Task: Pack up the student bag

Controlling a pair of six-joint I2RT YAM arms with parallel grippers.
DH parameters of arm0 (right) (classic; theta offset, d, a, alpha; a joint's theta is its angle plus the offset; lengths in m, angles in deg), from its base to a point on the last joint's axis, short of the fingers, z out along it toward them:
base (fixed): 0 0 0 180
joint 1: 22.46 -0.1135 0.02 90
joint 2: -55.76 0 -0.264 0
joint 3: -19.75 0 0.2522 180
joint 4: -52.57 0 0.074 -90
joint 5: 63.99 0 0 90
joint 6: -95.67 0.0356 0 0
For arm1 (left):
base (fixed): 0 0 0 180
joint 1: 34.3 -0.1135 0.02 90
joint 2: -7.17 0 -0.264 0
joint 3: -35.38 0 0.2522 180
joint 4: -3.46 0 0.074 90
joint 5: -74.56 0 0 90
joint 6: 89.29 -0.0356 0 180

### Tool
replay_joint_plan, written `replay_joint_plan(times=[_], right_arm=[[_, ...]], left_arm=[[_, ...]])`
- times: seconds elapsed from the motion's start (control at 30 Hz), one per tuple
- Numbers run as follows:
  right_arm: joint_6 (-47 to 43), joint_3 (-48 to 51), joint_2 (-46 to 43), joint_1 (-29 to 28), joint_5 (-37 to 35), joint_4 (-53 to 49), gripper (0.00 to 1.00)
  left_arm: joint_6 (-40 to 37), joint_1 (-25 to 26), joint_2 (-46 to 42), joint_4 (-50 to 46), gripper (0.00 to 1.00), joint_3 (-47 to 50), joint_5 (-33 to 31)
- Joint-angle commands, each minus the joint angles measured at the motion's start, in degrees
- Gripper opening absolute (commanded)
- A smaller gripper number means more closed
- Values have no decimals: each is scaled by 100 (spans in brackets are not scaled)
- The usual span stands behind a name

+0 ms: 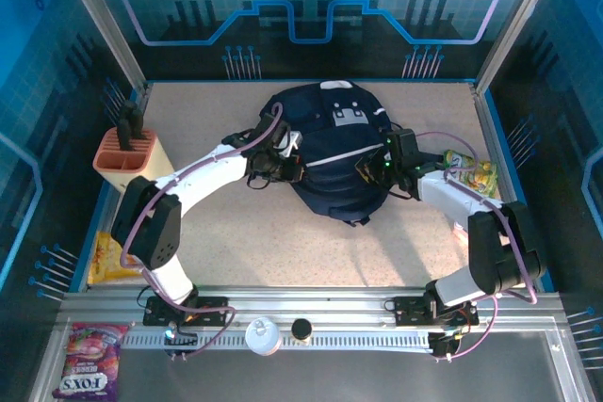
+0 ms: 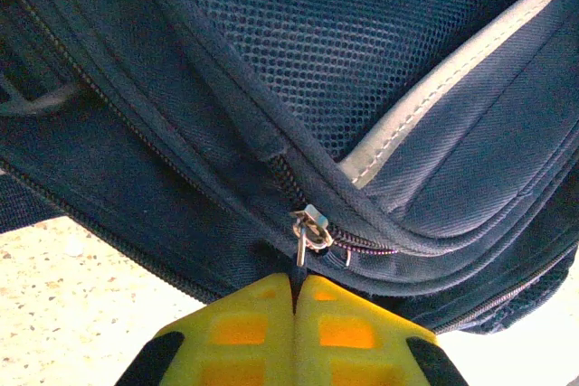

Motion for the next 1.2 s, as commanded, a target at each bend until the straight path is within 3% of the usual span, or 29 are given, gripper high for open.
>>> replay_joint_plan(times=[0.0, 0.23, 0.5, 0.63, 0.73, 0.97, 1.17], right_arm=[[-186, 32, 101, 182, -443, -261, 19], [-422, -9, 26, 182, -311, -199, 19], [-1015, -434, 241, 68, 269, -230, 20], [-1447, -639, 91, 23, 217, -576, 33], [-1919, -800, -215, 12, -121, -1137, 48], [-2928, -816, -1173, 118, -2009, -2654, 80], [-3157, -283, -1655, 915, -2819, -3181, 91]], left_arm=[[-180, -256, -50, -164, 0, -72, -432], [-303, -359, 413, -202, 0, -654, -528], [189, -386, 468, 299, 0, -744, -852], [260, -410, 239, 322, 11, -612, -986], [331, -486, -57, 312, 25, -465, -1004], [502, -732, -847, 408, 59, -37, -1103], [448, -842, -1226, 488, 81, 85, -1257]])
